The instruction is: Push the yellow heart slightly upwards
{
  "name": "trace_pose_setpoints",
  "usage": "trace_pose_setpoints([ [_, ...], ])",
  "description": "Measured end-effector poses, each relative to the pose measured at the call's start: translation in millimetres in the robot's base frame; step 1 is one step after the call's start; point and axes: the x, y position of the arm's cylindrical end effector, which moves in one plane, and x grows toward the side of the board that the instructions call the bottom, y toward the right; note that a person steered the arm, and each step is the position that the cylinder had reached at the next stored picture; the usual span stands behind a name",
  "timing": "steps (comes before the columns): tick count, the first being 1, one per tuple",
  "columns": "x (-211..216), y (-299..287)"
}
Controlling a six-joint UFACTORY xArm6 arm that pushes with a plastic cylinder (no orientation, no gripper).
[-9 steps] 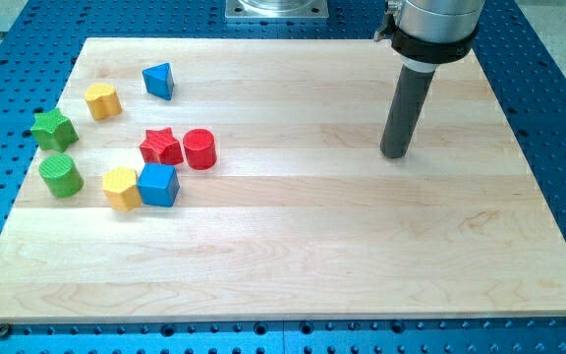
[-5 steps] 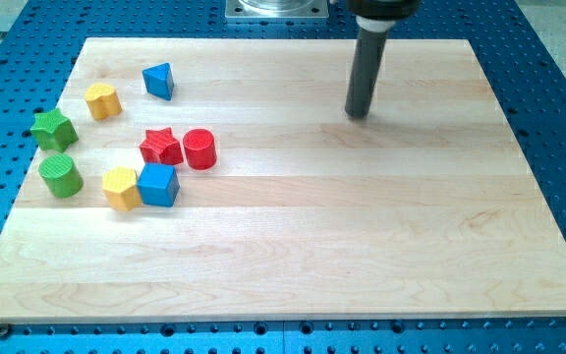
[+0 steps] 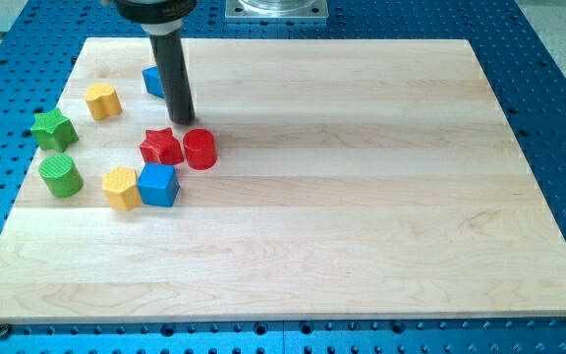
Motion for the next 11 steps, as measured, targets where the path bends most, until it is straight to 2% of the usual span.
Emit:
trace_pose_setpoints([
  [3, 16.0, -105.7],
  [11, -7.7, -96.3],
])
